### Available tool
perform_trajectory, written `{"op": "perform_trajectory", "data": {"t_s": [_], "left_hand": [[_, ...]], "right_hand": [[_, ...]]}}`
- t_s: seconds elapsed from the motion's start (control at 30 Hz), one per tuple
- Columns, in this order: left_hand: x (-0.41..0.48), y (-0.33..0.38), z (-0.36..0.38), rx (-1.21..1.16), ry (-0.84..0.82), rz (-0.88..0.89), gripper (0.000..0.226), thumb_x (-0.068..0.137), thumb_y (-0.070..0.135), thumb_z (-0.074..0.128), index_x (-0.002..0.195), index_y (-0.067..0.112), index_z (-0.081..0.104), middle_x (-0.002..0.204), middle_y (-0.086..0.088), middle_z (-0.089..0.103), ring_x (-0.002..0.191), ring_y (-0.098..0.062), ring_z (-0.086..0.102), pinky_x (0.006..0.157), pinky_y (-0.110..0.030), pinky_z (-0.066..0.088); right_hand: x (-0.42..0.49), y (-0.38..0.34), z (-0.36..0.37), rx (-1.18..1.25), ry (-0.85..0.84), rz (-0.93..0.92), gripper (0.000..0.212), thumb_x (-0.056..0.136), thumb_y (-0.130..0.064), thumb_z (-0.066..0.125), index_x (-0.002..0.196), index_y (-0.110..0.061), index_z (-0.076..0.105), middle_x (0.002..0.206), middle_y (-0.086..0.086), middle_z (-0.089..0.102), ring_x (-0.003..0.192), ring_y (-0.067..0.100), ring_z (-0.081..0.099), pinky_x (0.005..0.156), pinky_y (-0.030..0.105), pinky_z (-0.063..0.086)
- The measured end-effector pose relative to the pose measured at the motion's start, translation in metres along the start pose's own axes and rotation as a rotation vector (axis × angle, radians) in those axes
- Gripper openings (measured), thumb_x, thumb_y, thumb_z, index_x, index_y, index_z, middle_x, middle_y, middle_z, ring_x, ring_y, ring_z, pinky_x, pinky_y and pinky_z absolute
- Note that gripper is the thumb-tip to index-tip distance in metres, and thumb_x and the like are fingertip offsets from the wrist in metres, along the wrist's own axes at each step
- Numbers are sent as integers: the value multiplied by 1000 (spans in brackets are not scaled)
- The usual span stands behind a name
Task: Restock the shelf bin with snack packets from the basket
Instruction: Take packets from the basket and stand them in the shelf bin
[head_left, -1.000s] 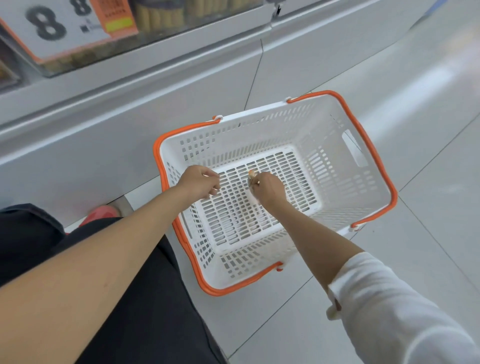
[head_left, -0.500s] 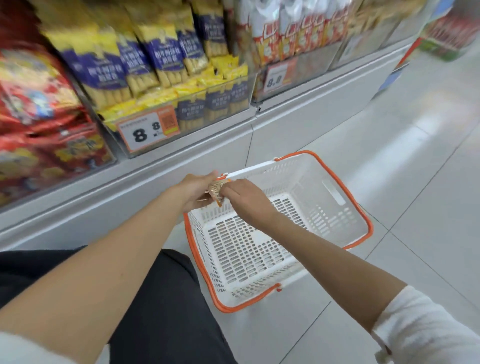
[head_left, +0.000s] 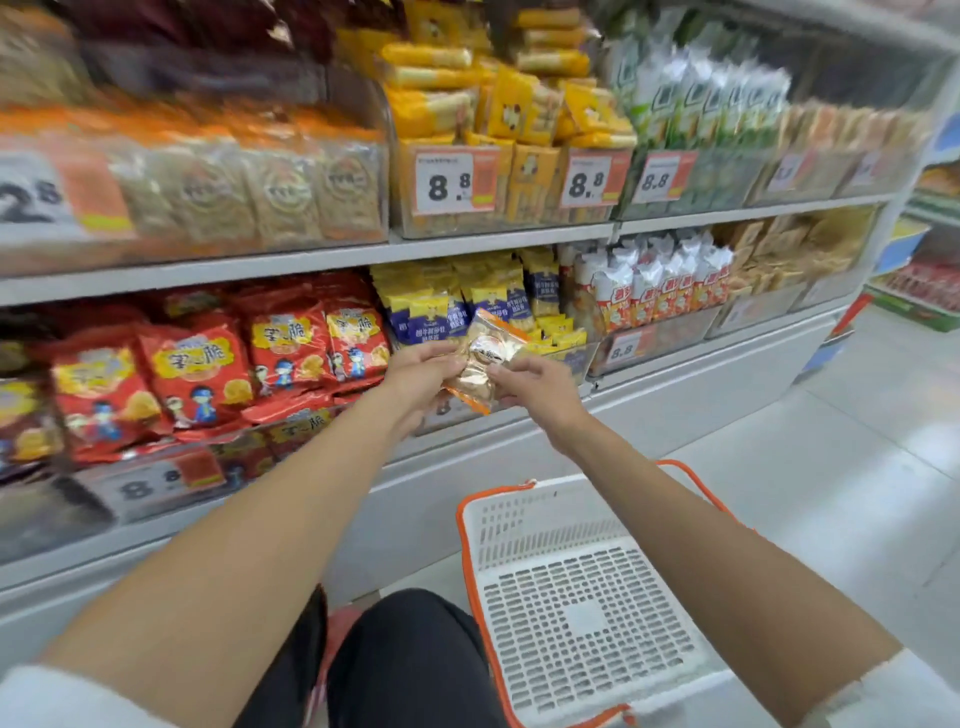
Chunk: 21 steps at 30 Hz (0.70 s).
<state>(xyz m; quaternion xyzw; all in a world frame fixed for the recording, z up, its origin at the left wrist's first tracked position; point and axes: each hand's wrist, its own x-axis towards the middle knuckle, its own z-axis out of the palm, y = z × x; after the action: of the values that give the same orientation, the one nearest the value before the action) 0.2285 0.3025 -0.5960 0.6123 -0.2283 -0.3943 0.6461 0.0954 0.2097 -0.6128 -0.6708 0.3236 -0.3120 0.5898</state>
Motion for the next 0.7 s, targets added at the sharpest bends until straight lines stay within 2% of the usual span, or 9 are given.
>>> {"op": "perform_trajectory", "data": {"t_s": [0.1,0.2,0.27,0.33,0.4,0.5,0.57,0.63,0.7], "left_hand": [[-11,36,-24,43,26,81,17,90,4,63,100,18,65,92,-5,67,77,-15,62,70,-26,51],[-23,72,-47,76,74,169,14,90,7,63,90,20,65,80,-3,67,66,-12,61,59,-23,47],[-32,94,-61,63,101,210,10,91,9,64,90,19,63,81,-2,66,69,-14,59,60,-25,45],[-39,112,-74,72,106,239,9,92,9,63,92,19,62,82,0,66,70,-12,61,61,-25,48],[-46,128,-89,82,104,250,7,92,11,63,94,18,64,85,1,68,73,-11,63,62,-23,51],[-52,155,-111,83,94,283,14,91,13,64,106,15,64,98,-2,70,84,-14,65,71,-26,51],[-55,174,-123,143,183,345,10,91,11,64,100,15,65,95,-2,70,81,-13,66,66,-21,52],[-60,195,-137,245,312,435,9,90,8,64,96,14,64,87,0,68,74,-10,64,57,-15,52],[-63,215,-155,356,402,533,11,90,8,64,99,13,63,89,0,66,79,-10,63,61,-15,51]], "right_hand": [[7,-38,25,-15,-10,-97,15,84,-9,75,77,-6,61,68,6,66,56,7,60,58,21,52],[9,-70,52,-12,-67,-166,19,91,-19,67,91,-1,65,79,5,67,69,10,63,70,27,53],[10,-92,69,-22,-105,-195,31,97,-32,58,86,-3,64,79,3,64,74,13,62,72,28,52],[10,-114,83,-41,-110,-249,38,98,-33,55,78,-3,65,77,7,64,75,17,63,73,32,55],[10,-135,94,-37,-76,-279,35,98,-29,58,72,-7,67,70,4,65,68,12,63,68,28,58],[15,-163,113,-27,-69,-304,31,97,-30,59,85,-5,73,77,3,72,70,10,68,68,22,58],[18,-180,127,-57,-96,-342,31,96,-33,59,91,-6,75,85,7,75,79,16,71,74,25,59],[23,-198,145,-62,-154,-369,23,94,-27,62,95,-8,74,87,4,75,80,15,70,74,26,59],[25,-217,164,-58,-238,-412,12,89,-15,69,100,-12,71,88,-2,73,77,8,67,71,23,56]]}}
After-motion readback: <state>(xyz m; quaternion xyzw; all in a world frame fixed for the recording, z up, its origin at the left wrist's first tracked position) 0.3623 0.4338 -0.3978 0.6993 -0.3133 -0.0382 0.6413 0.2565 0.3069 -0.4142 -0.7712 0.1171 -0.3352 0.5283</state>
